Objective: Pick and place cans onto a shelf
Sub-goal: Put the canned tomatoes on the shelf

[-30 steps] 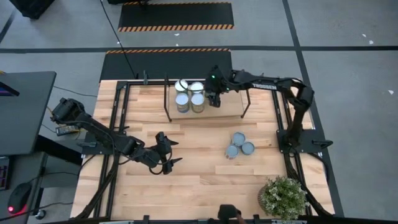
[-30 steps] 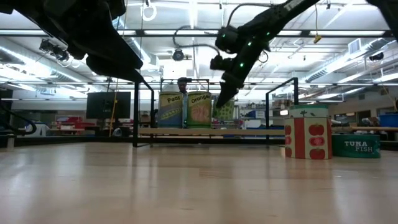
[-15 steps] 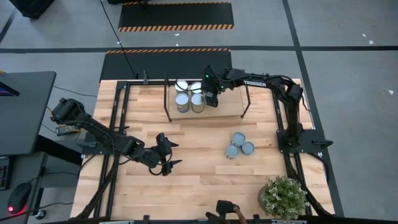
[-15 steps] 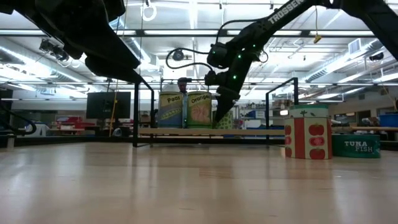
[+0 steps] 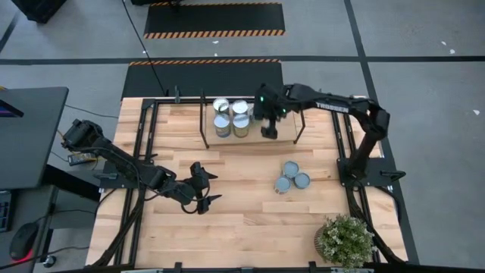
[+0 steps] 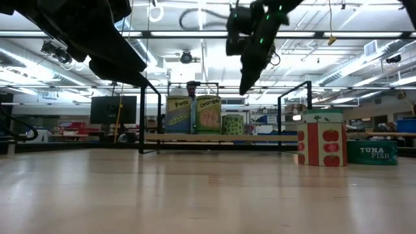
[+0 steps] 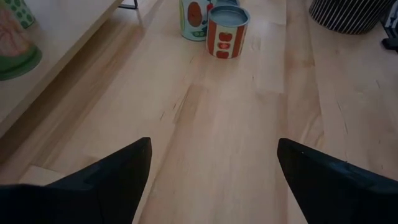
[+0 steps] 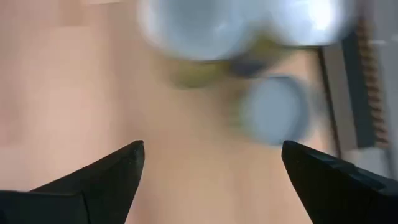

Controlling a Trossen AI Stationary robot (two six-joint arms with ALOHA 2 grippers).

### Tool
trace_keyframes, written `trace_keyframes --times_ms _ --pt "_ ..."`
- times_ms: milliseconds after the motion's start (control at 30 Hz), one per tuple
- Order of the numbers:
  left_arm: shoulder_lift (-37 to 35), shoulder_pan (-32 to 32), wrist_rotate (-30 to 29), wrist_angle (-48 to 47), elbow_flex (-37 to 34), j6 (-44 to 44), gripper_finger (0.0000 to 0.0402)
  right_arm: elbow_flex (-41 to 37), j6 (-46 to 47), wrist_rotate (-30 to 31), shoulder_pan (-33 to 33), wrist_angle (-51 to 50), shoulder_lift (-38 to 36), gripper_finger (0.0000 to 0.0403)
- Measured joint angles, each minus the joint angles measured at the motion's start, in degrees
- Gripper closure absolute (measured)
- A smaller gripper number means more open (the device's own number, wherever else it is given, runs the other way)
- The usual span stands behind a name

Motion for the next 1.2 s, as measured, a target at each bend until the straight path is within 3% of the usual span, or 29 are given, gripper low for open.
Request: trace_keyframes --times_ms 267,567,867,1000,1200 --pt "0.0 0.0 0.0 0.0 0.0 0.0 0.0047 -10.8 2.4 -3.1 15.4 2.8 -5.1 0.0016" --pt "0.0 0.0 -0.1 0.0 0.0 0.0 0.0047 -22.1 2.0 -0.3 31.5 10.0 -6.2 0.0015" --pt "0.0 0.0 -0.1 0.3 0.0 -1.4 0.0047 -27.0 7.0 5.1 34.8 11.4 -6.2 0.0015" --pt "0.0 0.0 0.0 0.3 0.0 -1.4 0.0047 -28.9 6.9 1.9 34.4 13.9 -6.2 0.0015" --pt "0.0 0.0 0.4 0.3 0.0 -1.4 0.0047 -29.3 7.4 2.0 34.2 14.1 -6.2 0.0015"
